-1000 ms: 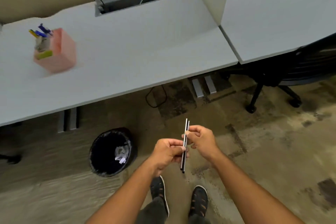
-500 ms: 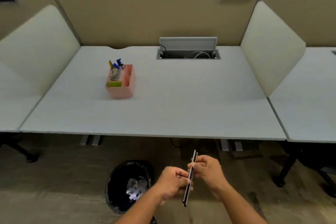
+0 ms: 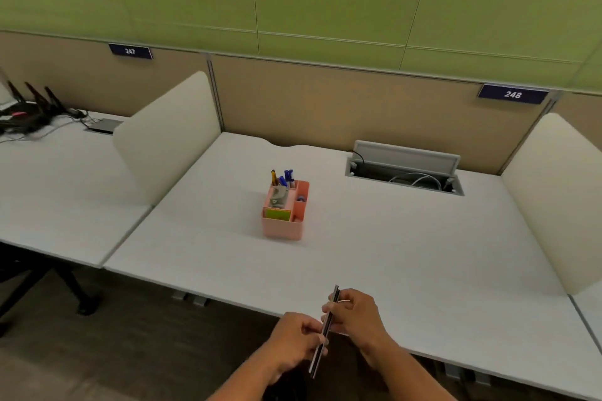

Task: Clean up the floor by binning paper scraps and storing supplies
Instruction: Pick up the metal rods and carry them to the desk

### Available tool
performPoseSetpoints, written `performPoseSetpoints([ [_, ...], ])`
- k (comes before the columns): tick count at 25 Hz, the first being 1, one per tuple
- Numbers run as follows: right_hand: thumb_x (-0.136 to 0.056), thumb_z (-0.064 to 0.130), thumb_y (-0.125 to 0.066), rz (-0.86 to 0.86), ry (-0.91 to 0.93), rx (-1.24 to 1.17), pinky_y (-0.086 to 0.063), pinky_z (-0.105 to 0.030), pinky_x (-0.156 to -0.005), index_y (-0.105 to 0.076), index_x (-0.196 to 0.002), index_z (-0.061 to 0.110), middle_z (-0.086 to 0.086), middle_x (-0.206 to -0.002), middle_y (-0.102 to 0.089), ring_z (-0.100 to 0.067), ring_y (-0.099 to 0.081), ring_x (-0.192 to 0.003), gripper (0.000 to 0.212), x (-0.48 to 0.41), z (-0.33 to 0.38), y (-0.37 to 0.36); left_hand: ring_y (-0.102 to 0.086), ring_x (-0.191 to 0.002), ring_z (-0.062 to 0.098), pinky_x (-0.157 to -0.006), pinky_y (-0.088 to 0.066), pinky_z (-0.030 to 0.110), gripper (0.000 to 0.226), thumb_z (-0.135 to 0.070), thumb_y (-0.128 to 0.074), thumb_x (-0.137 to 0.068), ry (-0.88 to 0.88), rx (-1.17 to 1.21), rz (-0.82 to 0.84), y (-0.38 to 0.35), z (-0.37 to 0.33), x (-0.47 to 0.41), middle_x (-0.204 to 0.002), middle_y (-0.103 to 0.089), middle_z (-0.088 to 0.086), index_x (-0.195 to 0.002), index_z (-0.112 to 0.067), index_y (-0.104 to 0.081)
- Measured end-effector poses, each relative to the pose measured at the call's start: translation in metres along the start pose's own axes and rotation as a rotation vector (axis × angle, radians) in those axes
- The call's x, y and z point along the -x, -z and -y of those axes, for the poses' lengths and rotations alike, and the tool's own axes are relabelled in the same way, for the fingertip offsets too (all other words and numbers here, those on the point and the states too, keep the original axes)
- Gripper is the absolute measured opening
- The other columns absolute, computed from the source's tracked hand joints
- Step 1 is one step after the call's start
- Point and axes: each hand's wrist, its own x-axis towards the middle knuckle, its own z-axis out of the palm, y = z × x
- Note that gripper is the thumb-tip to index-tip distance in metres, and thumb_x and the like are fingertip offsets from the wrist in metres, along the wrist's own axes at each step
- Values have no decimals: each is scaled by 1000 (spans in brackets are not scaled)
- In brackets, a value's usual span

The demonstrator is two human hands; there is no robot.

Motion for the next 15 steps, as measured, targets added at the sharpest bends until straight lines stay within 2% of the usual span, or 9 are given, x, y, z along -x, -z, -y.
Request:
performPoseSetpoints([
  [5,-91,12,-72,-6,63,42,-66,-40,-81,-71,-97,12,-7,-89,-80,-22,-79,-80,6,-70,56,-22,-80,-83,14,-85,-66,37,12,-15,-72,-92,-107,-69,-185,39,-44,-47,-91,-81,0,-98,-22,-81],
  [9,-93,16,-72,4,133,39,-66,-35,-78,-70,-96,15,-6,-92,-79,-22,-78,-81,4,-136,109,-34,-74,-83,13,-71,-57,19,11,-24,-68,-97,-143,-223,-374,71,-93,-91,-90,-77,-9,-99,-25,-79],
  [11,-96,22,-70,-7,165,41,-65,-29,-70,-68,-97,18,-4,-96,-77,-21,-77,-85,4,-174,137,-37,-71,-84,13,-67,-49,15,13,-22,-67,-97,-157,-272,-455,91,-113,-113,-90,-76,-8,-91,-26,-78],
  [13,-97,25,-69,-47,196,28,-64,-27,-67,-67,-96,21,-3,-96,-77,-22,-77,-86,4,-209,161,-36,-69,-91,16,-69,-45,12,14,-22,-67,-97,-163,-318,-508,110,-131,-134,-97,-78,-5,-90,-26,-78],
  [15,-97,22,-67,-105,222,40,-65,-31,-71,-66,-94,24,-2,-93,-76,-21,-76,-86,4,-245,181,-34,-68,-102,19,-73,-47,12,13,-22,-67,-97,-170,-325,-573,127,-147,-157,-112,-76,-1,-102,-21,-79],
])
